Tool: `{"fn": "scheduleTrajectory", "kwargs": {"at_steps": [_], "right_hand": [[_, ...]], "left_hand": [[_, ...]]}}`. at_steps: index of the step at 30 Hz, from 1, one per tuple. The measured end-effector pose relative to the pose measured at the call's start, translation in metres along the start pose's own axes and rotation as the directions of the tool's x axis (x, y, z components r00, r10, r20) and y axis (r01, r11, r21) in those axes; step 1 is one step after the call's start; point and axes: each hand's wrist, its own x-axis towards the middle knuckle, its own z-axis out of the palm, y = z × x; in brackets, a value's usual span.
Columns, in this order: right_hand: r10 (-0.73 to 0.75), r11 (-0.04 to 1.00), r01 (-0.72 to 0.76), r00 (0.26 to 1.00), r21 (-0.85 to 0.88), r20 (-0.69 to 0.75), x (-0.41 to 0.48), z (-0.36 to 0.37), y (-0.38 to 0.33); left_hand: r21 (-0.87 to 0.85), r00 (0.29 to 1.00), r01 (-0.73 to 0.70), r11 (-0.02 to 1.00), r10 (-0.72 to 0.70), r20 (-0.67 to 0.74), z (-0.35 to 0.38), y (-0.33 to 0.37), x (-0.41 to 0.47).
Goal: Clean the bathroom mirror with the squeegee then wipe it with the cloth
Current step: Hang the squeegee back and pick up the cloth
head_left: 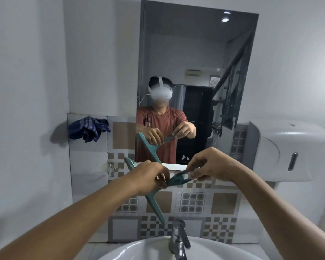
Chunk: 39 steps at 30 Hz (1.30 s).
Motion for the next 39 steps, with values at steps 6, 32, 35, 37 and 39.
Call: {"fn": "scheduleTrajectory", "kwargs": {"at_steps": [6,32,35,37,39], "right_hand": [[-0.014,0.957,0.038,0.996,0.287,-0.085,0.005,0.008,-0.011],[-0.241,0.804,0.363,0.923,0.472,-0.299,0.073,0.14,-0.052],[-0.261,0.785,0.355,0.933,0.507,-0.249,0.086,0.154,-0.052],[-0.264,0.792,0.345,0.938,0.503,-0.226,0.095,0.162,-0.053],[-0.257,0.786,0.323,0.946,0.528,-0.196,0.104,0.17,-0.054]], "left_hand": [[-0.243,0.998,0.025,0.97,-0.039,-0.051,-0.006,-0.007,-0.004],[-0.658,0.865,-0.034,0.753,-0.307,-0.396,-0.015,-0.076,-0.054],[-0.66,0.856,-0.013,0.751,-0.332,-0.395,-0.017,-0.092,-0.058],[-0.649,0.861,0.0,0.761,-0.331,-0.387,-0.018,-0.101,-0.059],[-0.644,0.867,0.015,0.765,-0.331,-0.373,-0.02,-0.11,-0.059]]}}
